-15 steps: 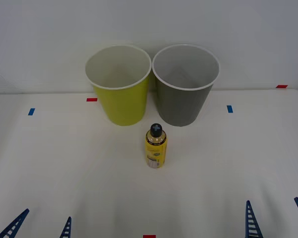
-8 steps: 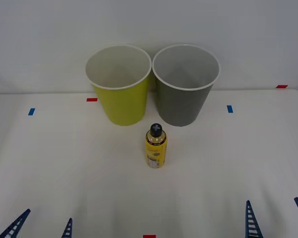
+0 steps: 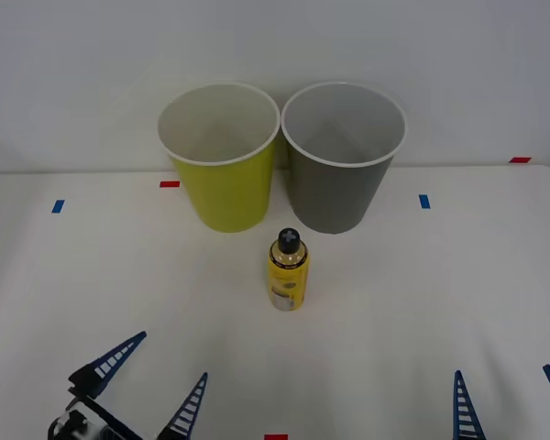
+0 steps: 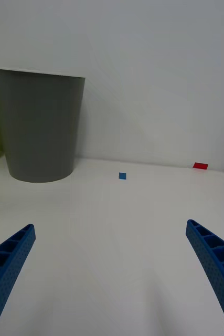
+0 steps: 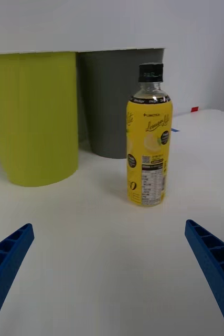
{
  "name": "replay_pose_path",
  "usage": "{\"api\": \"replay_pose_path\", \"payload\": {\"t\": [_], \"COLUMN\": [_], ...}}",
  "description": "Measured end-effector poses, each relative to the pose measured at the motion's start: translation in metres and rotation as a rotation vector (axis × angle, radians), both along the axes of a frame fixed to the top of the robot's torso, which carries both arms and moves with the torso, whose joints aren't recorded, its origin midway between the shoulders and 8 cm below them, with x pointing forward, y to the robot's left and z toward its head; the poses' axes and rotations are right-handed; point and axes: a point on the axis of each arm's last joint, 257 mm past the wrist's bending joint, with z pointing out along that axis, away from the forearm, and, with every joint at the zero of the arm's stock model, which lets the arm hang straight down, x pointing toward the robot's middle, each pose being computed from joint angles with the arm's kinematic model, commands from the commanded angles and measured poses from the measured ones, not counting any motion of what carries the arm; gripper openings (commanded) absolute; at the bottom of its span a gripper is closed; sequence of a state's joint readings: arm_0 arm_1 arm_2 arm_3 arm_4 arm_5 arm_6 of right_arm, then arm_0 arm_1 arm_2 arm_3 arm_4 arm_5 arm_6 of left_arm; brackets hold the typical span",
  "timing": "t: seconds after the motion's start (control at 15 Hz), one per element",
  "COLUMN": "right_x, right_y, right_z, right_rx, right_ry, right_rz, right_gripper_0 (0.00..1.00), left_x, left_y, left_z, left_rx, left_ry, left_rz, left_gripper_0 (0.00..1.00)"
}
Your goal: Put cans in the gray bin and PET bottles in the light green bin.
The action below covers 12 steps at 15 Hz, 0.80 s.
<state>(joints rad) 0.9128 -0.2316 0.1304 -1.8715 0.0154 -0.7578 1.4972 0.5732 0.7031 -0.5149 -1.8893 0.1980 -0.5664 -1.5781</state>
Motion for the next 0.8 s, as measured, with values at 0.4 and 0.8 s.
{"api": "replay_pose_path", "payload": {"t": [0.4,0.8], "right_x": [0.000,0.000], "right_y": [0.000,0.000], "right_z": [0.000,0.000], "right_rx": [0.000,0.000], "right_ry": [0.000,0.000], "right_rz": [0.000,0.000], "right_gripper_0": [1.00,1.00], "left_x": [0.040,0.074], "left_y": [-0.044,-0.083], "left_z": [-0.001,0.004], "left_rx": [-0.019,-0.016], "left_ry": [-0.017,-0.042], "left_rz": [-0.153,-0.247], "left_gripper_0": [1.00,1.00]}}
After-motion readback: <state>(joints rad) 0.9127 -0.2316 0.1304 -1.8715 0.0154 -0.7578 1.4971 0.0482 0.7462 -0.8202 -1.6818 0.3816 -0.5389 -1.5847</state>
